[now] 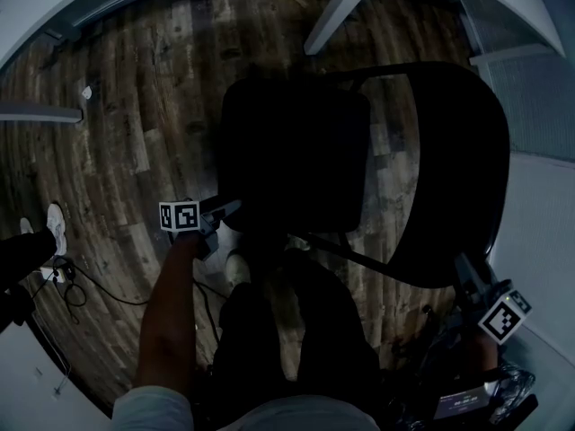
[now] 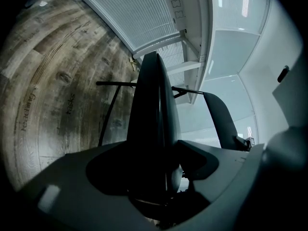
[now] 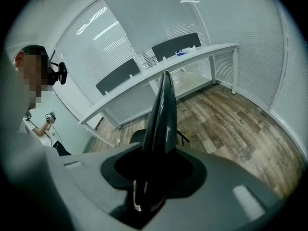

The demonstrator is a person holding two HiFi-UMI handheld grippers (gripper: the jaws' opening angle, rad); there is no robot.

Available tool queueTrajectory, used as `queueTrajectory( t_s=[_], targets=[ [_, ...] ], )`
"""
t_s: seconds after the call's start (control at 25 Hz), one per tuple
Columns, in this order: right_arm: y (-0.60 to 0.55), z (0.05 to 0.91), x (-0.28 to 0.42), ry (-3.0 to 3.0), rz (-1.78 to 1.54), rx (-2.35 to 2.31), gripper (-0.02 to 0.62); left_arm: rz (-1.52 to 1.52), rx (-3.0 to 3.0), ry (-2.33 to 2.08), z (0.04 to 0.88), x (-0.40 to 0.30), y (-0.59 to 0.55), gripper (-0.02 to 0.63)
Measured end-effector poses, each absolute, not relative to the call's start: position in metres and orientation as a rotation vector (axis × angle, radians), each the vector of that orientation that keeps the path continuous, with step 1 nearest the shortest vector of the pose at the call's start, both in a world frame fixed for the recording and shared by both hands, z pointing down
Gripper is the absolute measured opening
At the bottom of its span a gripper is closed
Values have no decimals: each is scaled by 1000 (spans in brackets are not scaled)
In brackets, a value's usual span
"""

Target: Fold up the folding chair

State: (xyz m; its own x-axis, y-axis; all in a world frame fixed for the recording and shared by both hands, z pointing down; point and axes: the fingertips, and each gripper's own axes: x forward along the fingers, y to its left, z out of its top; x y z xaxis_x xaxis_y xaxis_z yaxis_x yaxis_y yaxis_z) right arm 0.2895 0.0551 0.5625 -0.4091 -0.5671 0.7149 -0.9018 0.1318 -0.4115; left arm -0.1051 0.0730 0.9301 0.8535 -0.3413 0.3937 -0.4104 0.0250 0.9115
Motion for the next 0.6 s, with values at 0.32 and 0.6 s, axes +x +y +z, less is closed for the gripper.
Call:
queueTrajectory(
  t_s=[0.32,0.6],
  targets=[
    [56,550,286,-2052,1163,1384,110,50,1579,-582,913,-98,77,296],
    [53,533,275,-2078,1166,1375,97,71,1589,-565,887,-91,74,274]
  ],
)
